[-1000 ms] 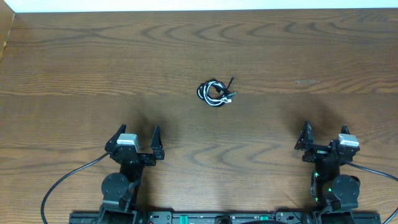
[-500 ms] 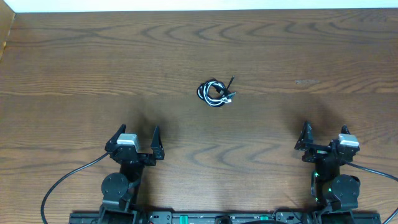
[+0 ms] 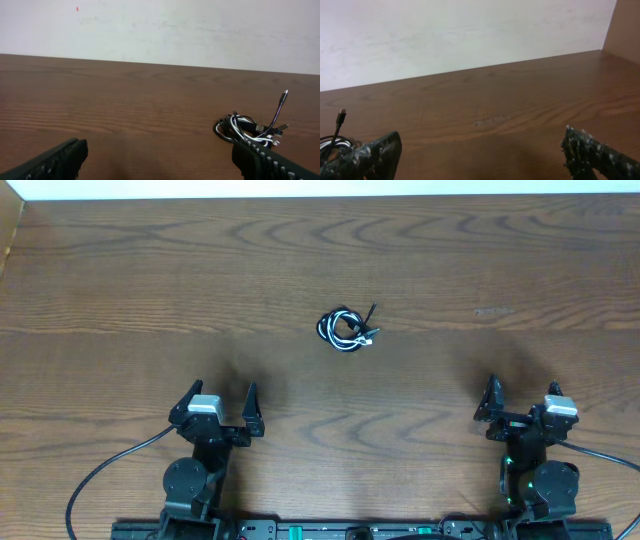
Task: Untangle cables
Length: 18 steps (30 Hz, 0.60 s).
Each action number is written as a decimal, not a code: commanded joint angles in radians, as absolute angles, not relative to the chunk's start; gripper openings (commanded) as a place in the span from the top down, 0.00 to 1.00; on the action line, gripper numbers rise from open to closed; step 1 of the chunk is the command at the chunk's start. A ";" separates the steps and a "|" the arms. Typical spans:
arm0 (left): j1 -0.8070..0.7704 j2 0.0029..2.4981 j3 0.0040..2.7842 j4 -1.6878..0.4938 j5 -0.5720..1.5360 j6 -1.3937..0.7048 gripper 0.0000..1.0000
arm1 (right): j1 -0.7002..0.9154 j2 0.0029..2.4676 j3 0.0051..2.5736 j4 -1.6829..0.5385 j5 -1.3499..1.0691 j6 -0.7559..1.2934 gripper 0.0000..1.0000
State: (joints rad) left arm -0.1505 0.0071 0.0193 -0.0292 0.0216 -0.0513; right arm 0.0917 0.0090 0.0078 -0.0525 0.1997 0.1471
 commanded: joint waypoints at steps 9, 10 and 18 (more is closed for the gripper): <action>-0.144 0.006 0.004 -0.072 0.012 -0.042 0.02 | 0.091 0.007 0.006 -0.053 0.218 0.130 0.01; -0.144 0.006 0.004 -0.072 0.012 -0.042 0.02 | 0.091 0.007 0.006 -0.053 0.218 0.130 0.01; -0.144 0.006 0.004 -0.070 -0.016 -0.041 0.02 | 0.091 0.007 0.006 -0.053 0.218 0.130 0.01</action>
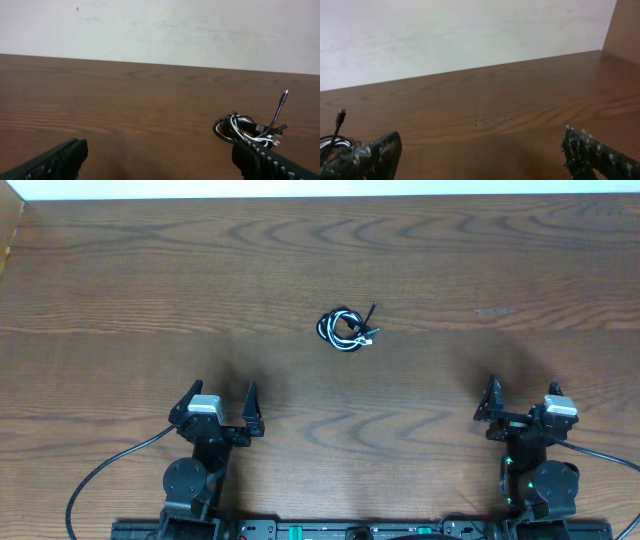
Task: Untangle cables
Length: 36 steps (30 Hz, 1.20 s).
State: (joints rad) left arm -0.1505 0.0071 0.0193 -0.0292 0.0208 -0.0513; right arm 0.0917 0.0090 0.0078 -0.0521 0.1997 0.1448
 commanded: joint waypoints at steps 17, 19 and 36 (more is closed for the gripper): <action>-0.144 0.055 0.099 -0.214 0.043 -0.129 0.02 | 0.091 0.007 0.015 -0.059 0.181 0.177 0.01; -0.144 0.093 0.134 -0.236 0.041 -0.128 0.02 | 0.091 0.012 0.030 -0.086 0.181 0.178 0.01; -0.144 0.680 0.515 -0.431 0.091 -0.129 0.02 | 0.091 0.504 0.395 -0.327 0.122 0.179 0.01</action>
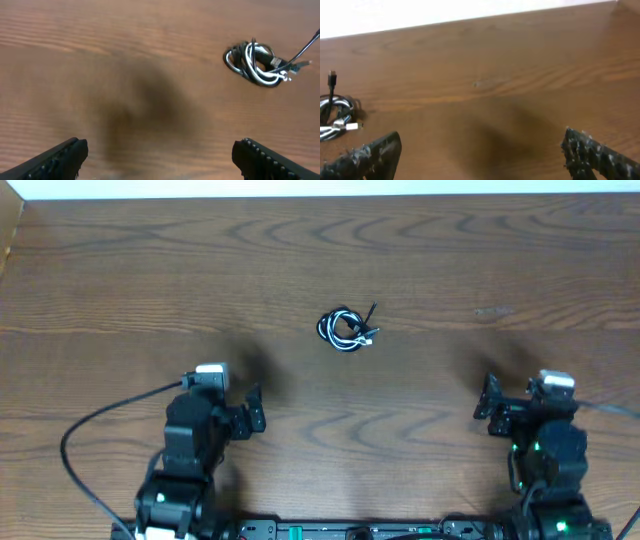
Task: Untangle cables
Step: 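Raise both grippers and move them toward the cable bundle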
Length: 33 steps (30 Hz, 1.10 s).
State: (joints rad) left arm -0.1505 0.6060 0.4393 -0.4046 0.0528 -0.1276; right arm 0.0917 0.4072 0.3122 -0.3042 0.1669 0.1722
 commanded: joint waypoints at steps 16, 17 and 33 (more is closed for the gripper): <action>-0.145 0.997 0.829 -0.908 0.225 -0.144 0.02 | 0.091 1.006 0.836 -0.727 0.106 0.178 0.01; -0.145 0.997 0.829 -0.913 0.225 -0.144 0.02 | 0.091 1.013 0.842 -0.727 0.105 0.178 0.01; -0.145 1.000 0.830 -0.633 0.414 -0.184 0.02 | 0.091 1.012 0.846 -0.721 -0.059 0.179 0.01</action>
